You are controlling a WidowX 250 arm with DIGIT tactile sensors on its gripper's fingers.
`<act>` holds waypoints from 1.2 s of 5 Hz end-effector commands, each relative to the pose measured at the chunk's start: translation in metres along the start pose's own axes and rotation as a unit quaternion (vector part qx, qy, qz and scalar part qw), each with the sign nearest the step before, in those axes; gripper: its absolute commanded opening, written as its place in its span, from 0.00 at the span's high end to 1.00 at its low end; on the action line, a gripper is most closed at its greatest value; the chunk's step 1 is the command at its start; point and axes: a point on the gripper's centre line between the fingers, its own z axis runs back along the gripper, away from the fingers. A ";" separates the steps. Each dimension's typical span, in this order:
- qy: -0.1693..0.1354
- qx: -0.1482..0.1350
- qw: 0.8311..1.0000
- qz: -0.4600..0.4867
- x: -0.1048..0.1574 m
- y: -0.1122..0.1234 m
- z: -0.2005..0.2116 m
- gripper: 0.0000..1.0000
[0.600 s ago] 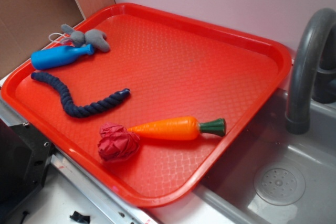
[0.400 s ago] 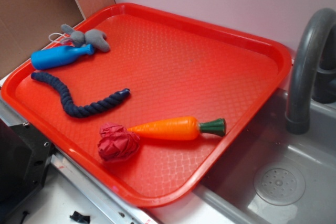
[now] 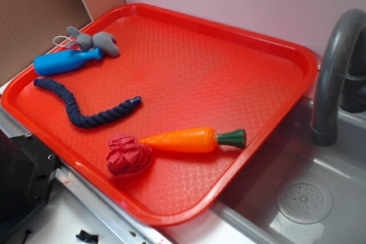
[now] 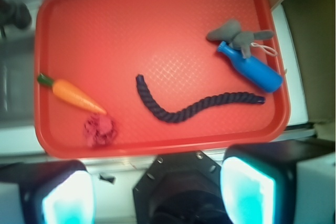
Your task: Grab the blue rope.
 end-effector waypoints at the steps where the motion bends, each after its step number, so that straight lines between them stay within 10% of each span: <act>1: -0.087 -0.027 0.966 0.242 0.021 0.022 -0.032 0.00; 4: -0.117 0.045 0.825 0.552 0.036 0.081 -0.119 0.00; 6: -0.138 0.056 0.833 0.532 0.033 0.099 -0.173 0.00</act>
